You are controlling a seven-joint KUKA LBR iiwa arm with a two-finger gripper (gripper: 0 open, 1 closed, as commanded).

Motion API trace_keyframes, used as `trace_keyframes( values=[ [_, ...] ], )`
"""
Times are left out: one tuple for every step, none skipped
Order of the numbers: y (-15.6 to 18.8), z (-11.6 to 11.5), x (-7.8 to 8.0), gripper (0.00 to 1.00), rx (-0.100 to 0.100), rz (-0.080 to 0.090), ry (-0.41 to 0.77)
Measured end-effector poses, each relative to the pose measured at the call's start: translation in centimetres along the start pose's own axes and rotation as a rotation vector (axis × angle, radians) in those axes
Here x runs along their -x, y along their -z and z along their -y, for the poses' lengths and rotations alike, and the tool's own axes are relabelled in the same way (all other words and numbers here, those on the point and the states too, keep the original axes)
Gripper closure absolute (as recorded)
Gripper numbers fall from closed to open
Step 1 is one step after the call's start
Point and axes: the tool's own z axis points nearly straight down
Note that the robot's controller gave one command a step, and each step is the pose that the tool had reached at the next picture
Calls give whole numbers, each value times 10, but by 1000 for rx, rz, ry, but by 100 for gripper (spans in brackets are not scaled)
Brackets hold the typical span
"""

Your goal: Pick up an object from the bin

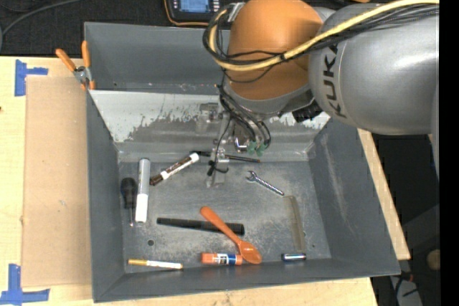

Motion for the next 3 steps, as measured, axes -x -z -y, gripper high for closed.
trace_keyframes(
  values=[
    [5, 1, 1, 0, 1, 8, -4],
    [-84, 7, -17, 0, 1, 8, 51],
    [-150, 15, -14, 0, 1, 12, 231]
  ],
)
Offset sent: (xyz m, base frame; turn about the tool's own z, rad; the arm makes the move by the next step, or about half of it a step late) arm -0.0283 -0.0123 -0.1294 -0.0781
